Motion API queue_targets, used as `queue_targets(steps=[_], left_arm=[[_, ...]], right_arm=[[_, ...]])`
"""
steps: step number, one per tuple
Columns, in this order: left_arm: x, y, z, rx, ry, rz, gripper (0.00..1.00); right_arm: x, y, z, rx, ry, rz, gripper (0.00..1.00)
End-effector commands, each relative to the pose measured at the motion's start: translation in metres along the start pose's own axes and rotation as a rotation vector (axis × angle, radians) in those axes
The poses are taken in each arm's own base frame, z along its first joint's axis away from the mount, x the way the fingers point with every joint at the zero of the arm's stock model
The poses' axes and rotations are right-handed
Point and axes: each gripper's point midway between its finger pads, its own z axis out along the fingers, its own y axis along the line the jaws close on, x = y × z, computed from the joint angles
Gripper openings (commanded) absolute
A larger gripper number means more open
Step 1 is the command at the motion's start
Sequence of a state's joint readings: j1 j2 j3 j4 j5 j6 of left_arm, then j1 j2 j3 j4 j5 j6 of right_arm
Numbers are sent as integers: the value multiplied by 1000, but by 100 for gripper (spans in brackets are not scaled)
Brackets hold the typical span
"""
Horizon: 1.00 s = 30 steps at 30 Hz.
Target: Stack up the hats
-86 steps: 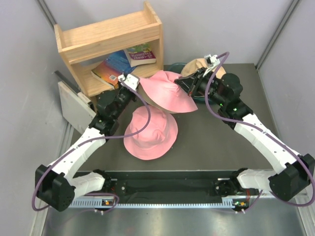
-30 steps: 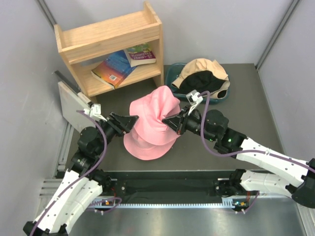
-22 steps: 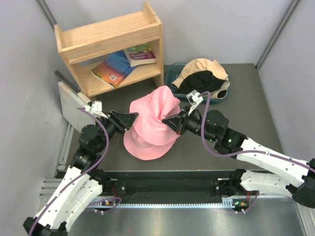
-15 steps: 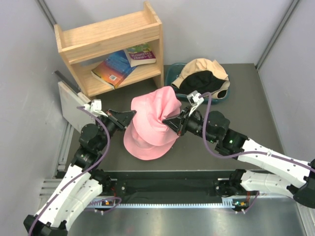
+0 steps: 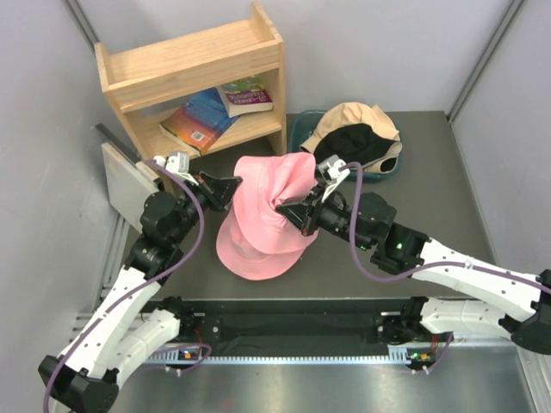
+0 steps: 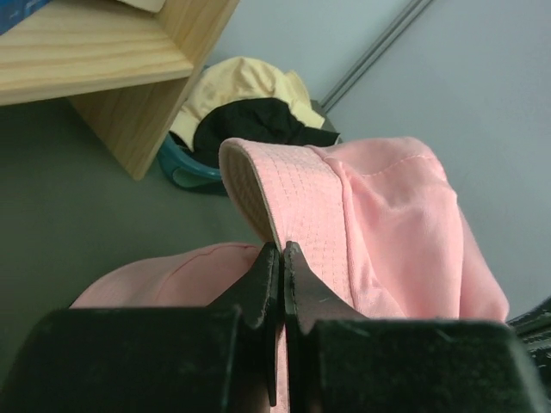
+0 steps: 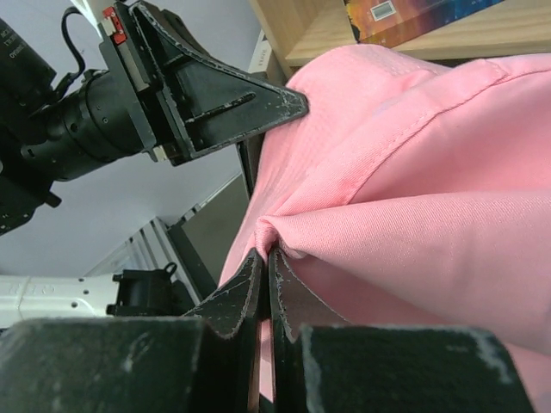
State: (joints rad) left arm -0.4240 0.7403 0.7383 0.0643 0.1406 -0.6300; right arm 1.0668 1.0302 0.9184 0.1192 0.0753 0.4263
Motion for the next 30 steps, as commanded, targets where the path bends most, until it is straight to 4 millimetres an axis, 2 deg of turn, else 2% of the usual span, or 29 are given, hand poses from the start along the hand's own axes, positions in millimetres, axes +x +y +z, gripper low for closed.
queue_targets(steps=[1, 2, 4, 6, 7, 8, 10, 11, 16, 20, 24, 30], left_arm=[[-16, 18, -11, -129, -32, 82, 0], [-17, 19, -18, -140, -36, 83, 0], [-11, 39, -29, -242, -36, 66, 0], [-9, 44, -41, -269, -52, 50, 0], [5, 56, -47, -307, -27, 30, 0], [2, 60, -54, -331, -58, 25, 0], [19, 78, -61, -388, -43, -1, 0], [19, 82, -66, -410, -64, -14, 0], [42, 106, -75, -479, -66, -84, 0], [57, 113, -80, -487, -64, -130, 0], [67, 119, -84, -508, -40, -144, 0], [92, 132, -86, -543, 11, -186, 0]], right_arm=[[-27, 27, 10, -58, -66, -23, 0], [-23, 27, 13, -58, -55, -25, 0], [-21, 33, 16, -69, -45, -33, 0], [-14, 36, 19, -77, -25, -37, 0], [-13, 37, 20, -75, -25, -40, 0], [-10, 37, 21, -74, -18, -41, 0], [-5, 35, 24, -64, -8, -44, 0], [-1, 34, 26, -62, 3, -47, 0], [11, 31, 32, -47, 38, -40, 0], [19, 28, 30, -35, 61, -33, 0], [29, 25, 22, -20, 96, -18, 0], [51, 19, 7, 11, 161, 11, 0]])
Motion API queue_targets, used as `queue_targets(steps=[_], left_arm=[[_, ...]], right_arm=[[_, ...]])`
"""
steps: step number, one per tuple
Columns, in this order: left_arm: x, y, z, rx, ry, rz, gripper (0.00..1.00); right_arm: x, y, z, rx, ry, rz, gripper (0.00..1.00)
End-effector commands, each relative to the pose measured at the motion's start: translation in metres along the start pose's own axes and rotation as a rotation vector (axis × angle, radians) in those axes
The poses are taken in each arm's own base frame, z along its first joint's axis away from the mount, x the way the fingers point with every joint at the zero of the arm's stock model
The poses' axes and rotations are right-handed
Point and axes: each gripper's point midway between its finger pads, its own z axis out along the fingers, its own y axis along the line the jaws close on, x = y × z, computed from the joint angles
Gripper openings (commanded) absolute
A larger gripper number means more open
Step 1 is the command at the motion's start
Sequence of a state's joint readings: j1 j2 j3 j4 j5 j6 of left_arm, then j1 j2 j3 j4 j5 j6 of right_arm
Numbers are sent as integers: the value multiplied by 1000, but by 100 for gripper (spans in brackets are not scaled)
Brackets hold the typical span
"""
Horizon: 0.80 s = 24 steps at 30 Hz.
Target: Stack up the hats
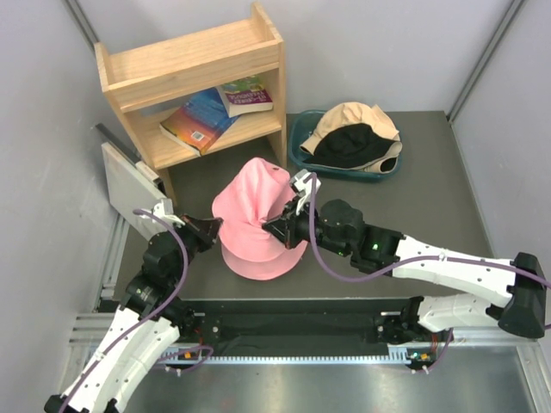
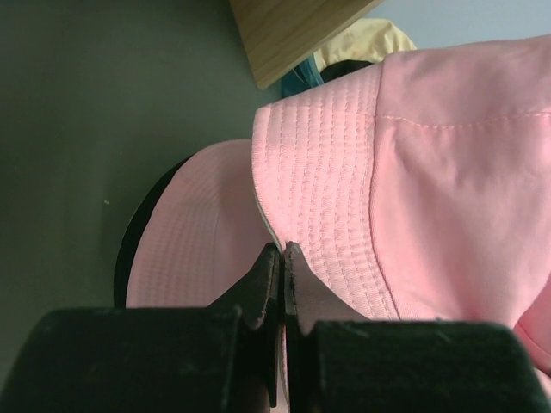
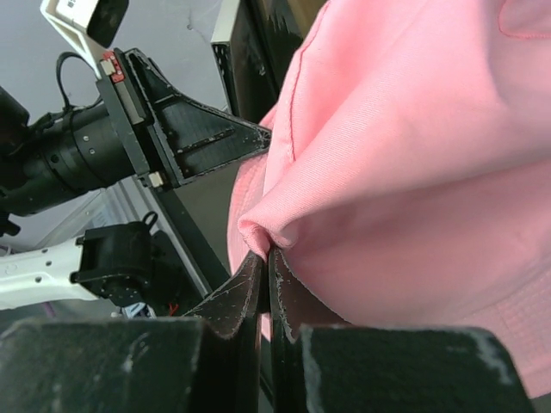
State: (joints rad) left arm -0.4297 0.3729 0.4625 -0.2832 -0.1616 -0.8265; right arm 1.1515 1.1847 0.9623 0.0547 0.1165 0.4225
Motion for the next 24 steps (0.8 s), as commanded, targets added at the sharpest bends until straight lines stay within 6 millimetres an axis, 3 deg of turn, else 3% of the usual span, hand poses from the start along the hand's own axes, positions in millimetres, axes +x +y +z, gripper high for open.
queue_targets(steps=[1, 4, 6, 7, 10, 11, 13, 14, 15, 16, 18, 20, 22, 23, 24], left_arm=[[16, 43, 4, -157, 6, 4, 0], [20, 48, 4, -168, 21, 9, 0], [23, 47, 3, -155, 34, 27, 0], [23, 45, 3, -148, 33, 31, 0], [24, 40, 4, -99, 30, 43, 0], [25, 40, 5, -95, 32, 44, 0], [29, 42, 7, -94, 37, 48, 0], [29, 41, 7, -86, 37, 48, 0], [30, 41, 7, -84, 43, 51, 0], [30, 40, 7, -80, 43, 54, 0], [29, 41, 8, -83, 41, 64, 0], [28, 41, 7, -84, 35, 69, 0], [27, 40, 7, -81, 30, 71, 0], [26, 40, 6, -81, 28, 71, 0], [25, 40, 6, -78, 22, 71, 0]], right_arm=[[-4, 13, -24, -26, -12, 42, 0], [-5, 15, -32, -31, -22, 66, 0], [-6, 8, -41, 9, -5, 61, 17], [-17, 6, -49, 25, -29, 64, 35], [-38, -13, -65, 93, -84, 58, 65], [-46, -29, -67, 126, -106, 69, 69], [-46, -36, -70, 70, -98, 89, 74], [-53, -58, -69, 104, -122, 109, 74], [-42, -56, -68, 37, -85, 116, 75], [-50, -67, -66, 38, -118, 119, 76], [-39, -71, -60, -12, -86, 138, 76], [-40, -89, -53, -3, -99, 159, 76], [-25, -95, -47, -47, -67, 213, 75], [-35, -101, -47, -66, -113, 215, 75], [-23, -102, -46, -88, -90, 256, 75]])
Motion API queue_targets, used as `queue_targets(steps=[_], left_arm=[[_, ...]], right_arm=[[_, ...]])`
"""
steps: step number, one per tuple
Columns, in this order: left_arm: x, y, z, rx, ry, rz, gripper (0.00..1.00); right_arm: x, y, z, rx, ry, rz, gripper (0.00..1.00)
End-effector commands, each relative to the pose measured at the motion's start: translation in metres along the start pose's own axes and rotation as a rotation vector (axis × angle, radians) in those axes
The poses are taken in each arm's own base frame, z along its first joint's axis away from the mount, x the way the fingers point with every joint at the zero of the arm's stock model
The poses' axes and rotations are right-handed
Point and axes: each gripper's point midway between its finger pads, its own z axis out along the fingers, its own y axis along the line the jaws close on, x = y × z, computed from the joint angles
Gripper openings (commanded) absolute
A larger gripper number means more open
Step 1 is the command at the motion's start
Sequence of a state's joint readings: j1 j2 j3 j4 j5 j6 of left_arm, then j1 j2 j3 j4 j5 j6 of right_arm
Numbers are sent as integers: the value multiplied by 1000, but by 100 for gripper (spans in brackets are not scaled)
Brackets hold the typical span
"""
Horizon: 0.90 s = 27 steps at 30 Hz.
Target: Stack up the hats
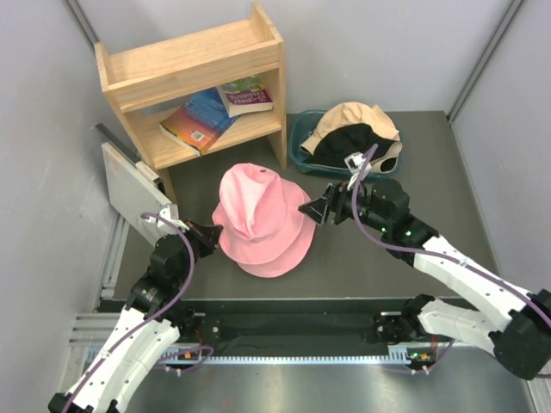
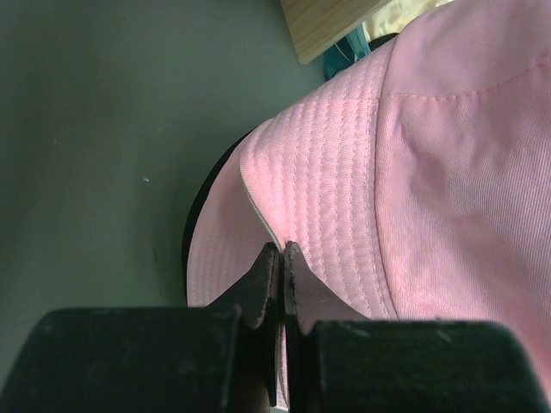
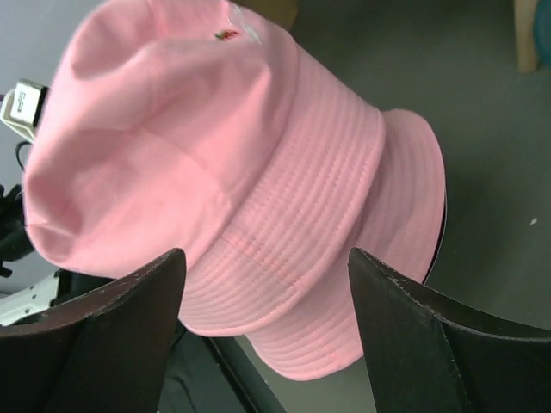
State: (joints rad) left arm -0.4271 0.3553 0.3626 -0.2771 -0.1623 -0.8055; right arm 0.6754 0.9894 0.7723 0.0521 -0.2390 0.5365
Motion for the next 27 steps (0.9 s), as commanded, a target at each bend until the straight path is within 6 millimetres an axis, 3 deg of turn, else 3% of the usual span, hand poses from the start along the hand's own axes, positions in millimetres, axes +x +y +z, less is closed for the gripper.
queue_targets(steps=[1, 8, 18, 23, 24, 25, 27], left_arm=[[-4, 8, 0, -20, -30, 38, 0], [-7, 4, -1, -6, -39, 48, 0], [-8, 4, -1, -5, -40, 58, 0], [-10, 2, -2, 3, -49, 70, 0], [-11, 2, -2, 2, -52, 72, 0], [-13, 2, -3, 3, -57, 75, 0], [-18, -2, -6, 13, -73, 82, 0]], right_arm=[[2, 7, 7, -179, -2, 86, 75], [14, -7, 17, -233, 5, 140, 75], [25, -10, 31, -316, 36, 172, 73], [23, -5, 31, -357, 21, 188, 42], [20, -3, 30, -361, 14, 185, 34], [20, -3, 30, -358, 12, 187, 17], [18, -1, 27, -355, 7, 187, 3]])
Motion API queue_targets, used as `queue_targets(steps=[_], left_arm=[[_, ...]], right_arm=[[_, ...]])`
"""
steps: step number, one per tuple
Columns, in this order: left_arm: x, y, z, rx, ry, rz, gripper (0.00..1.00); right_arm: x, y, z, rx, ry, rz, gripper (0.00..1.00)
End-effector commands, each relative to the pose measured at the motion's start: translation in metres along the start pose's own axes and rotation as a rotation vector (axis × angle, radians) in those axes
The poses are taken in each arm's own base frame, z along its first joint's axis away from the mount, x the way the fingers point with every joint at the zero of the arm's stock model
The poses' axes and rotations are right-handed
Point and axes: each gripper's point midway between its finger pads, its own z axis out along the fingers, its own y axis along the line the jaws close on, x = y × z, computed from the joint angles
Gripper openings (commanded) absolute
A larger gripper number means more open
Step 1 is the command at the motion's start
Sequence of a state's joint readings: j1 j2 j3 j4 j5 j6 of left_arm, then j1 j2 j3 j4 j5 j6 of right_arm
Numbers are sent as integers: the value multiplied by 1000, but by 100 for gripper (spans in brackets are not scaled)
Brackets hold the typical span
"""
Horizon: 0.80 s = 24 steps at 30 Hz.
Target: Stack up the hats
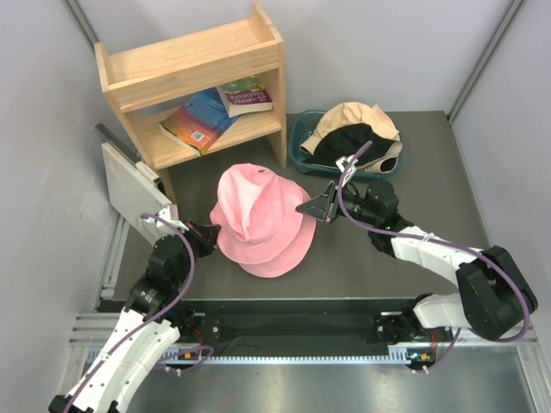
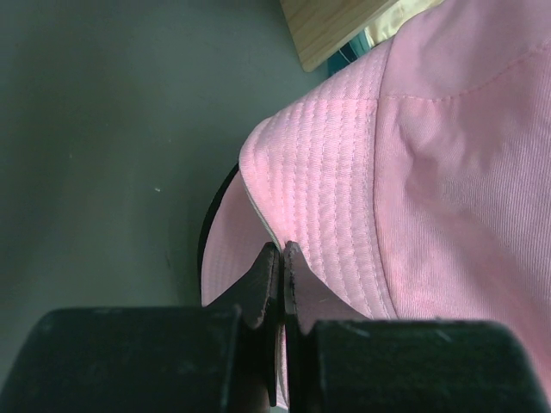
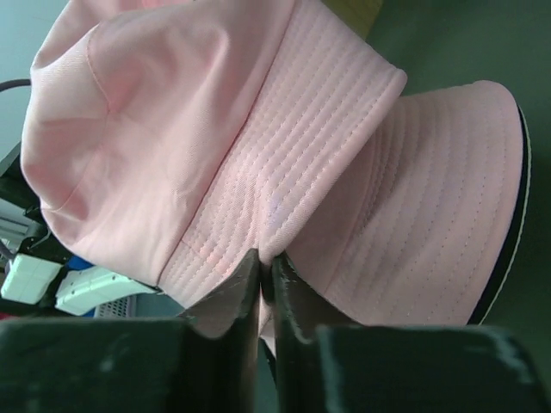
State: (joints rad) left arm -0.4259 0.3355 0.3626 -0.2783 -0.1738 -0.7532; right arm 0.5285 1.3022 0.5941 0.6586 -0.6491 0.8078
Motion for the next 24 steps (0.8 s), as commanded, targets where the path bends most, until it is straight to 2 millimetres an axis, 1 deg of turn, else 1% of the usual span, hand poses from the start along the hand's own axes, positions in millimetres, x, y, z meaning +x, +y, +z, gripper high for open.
queue_targets(steps=[1, 3, 6, 8, 9, 10, 11, 13, 14, 15, 17, 20, 24], left_arm=[[-16, -4, -5, 12, -57, 35, 0], [-23, -9, -9, 32, -79, 47, 0], [-28, -16, -14, 67, -95, 55, 0], [-25, -15, -14, 74, -88, 51, 0], [-22, -16, -14, 81, -81, 47, 0], [-19, -14, -14, 80, -74, 38, 0], [-11, -9, -11, 67, -53, 14, 0], [0, -4, -7, 59, -21, -1, 0], [6, 0, -6, 42, -7, -28, 0], [9, 6, -4, 14, 1, -33, 0], [14, 14, -3, -19, 10, -47, 0], [19, 22, 2, -53, 16, -49, 0], [29, 30, 12, -74, 33, -44, 0]], right_arm=[[-18, 26, -5, -83, -56, -59, 0], [-20, 31, -9, -84, -66, -70, 0], [-20, 36, -15, -70, -69, -81, 0], [-19, 35, -16, -44, -68, -92, 0], [-20, 37, -19, -40, -72, -101, 0], [-14, 32, -20, -14, -53, -83, 0], [-11, 29, -21, 1, -48, -82, 0], [-4, 24, -23, 25, -33, -68, 0], [2, 19, -25, 44, -27, -54, 0], [4, 18, -26, 50, -27, -50, 0], [10, 6, -30, 99, -25, -29, 0], [17, -7, -32, 147, -20, -14, 0], [19, -19, -29, 181, -25, 1, 0]])
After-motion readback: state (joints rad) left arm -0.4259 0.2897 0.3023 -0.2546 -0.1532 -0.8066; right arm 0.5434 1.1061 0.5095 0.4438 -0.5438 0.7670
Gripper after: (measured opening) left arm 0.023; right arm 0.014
